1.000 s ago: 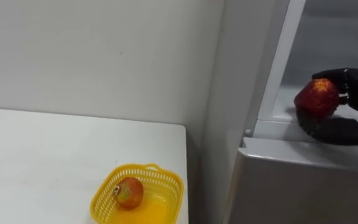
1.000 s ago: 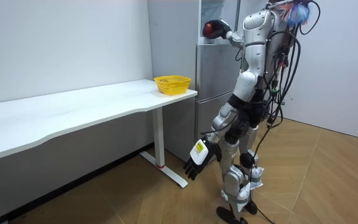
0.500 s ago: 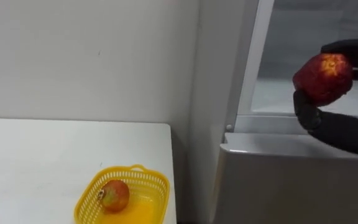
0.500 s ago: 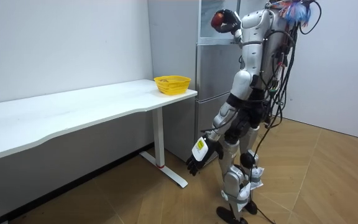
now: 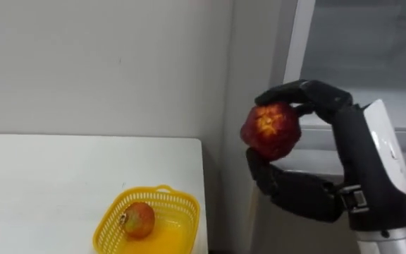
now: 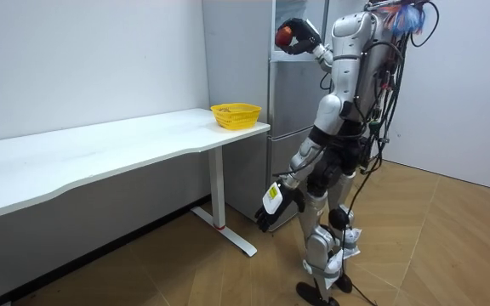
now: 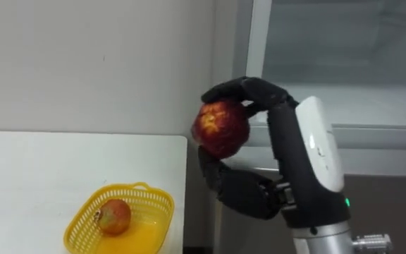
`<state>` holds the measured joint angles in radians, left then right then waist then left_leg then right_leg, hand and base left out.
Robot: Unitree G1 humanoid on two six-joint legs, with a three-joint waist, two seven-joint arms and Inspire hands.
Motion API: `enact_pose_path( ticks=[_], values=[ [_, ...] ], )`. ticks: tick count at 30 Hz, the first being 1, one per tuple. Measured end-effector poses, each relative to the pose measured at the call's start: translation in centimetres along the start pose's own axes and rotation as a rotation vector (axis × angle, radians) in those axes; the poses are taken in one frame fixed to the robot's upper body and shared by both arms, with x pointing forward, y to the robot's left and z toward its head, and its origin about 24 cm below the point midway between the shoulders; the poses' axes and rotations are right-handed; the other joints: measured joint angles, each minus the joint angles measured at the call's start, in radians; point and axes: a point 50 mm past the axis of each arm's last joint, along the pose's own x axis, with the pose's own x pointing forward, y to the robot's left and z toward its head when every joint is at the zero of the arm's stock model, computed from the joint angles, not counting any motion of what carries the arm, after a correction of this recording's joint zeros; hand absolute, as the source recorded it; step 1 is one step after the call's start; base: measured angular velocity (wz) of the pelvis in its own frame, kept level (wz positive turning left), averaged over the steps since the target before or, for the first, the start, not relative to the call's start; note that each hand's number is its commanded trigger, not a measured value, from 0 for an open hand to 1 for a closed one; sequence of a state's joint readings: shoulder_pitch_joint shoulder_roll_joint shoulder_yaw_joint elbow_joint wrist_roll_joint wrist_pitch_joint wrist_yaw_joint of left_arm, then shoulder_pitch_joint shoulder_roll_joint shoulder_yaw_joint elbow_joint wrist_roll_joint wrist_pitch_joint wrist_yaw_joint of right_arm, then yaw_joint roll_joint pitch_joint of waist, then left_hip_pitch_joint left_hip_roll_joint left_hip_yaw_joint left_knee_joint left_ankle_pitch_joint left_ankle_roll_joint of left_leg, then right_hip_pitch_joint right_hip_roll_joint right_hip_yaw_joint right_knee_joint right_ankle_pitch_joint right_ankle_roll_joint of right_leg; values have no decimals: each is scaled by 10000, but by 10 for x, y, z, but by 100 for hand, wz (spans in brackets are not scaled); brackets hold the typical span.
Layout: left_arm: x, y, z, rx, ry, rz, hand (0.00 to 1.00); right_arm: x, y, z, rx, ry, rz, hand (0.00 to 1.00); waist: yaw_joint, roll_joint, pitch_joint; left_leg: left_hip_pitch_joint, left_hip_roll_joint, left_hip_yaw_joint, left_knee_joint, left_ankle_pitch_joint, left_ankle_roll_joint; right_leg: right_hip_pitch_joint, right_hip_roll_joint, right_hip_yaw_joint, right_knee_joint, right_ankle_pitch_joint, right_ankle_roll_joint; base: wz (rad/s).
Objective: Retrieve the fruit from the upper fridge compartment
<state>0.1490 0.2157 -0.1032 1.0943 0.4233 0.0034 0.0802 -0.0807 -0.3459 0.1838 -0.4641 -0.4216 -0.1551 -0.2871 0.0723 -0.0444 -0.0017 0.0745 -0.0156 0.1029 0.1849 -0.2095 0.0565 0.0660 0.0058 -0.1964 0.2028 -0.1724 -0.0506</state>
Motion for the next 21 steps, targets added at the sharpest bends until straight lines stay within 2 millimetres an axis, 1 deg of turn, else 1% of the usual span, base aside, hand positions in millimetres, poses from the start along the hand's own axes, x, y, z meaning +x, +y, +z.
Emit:
enact_pose_path(
  ticks=[1,2,3,4,5,7,12,15,18,21],
  values=[
    [0,0,-1,3,27,-6,0,0,0,0,-5,-2,34,100,44,-30,18,-7,-1,0,8,0,0,0,0,0,-7,-2,-2,0],
    [0,0,-2,9,59,-12,0,0,1,0,-4,-2,76,100,147,-106,57,-22,-3,1,27,-1,-1,-4,-5,-4,-28,-10,-11,0],
    [0,0,-2,11,71,-18,0,0,1,0,3,-1,91,100,171,-149,69,-44,-4,-3,40,0,-2,-5,-6,-13,-49,-12,-13,8],
    [0,-1,-2,15,90,-36,0,0,2,1,7,-20,133,100,182,-223,59,-138,-17,-95,102,-1,-2,10,-5,-83,-174,0,-19,17],
    [0,-1,-2,14,72,-45,0,0,3,1,-82,-88,198,100,196,-283,75,-196,-35,-175,142,-2,1,1,-12,-129,-186,3,-16,20],
    [0,-1,-3,8,97,-68,0,1,7,1,-349,-208,369,100,257,-326,72,-216,-53,-233,143,-1,2,5,-29,-191,-189,1,-12,11],
    [0,1,-2,-72,40,-45,0,1,14,-3,-1140,-335,733,100,761,-394,46,-203,-52,-248,118,1,-1,-12,-36,-265,-196,-5,-3,2],
    [0,0,-2,-73,47,-79,0,2,21,-3,-1027,-365,966,100,768,-449,78,-202,-49,-272,118,2,-2,-5,-34,-298,-193,-4,-3,0],
    [0,1,-1,-50,22,-115,0,4,30,-4,-843,-417,1289,100,823,-521,81,-216,-49,-304,115,1,-2,-8,-35,-367,-181,-4,-2,0],
    [1,3,1,17,-21,-150,0,5,42,-12,-781,-143,1909,100,912,-595,55,-138,-50,-339,117,1,-1,90,-43,-418,-173,-1,1,4]
  ],
)
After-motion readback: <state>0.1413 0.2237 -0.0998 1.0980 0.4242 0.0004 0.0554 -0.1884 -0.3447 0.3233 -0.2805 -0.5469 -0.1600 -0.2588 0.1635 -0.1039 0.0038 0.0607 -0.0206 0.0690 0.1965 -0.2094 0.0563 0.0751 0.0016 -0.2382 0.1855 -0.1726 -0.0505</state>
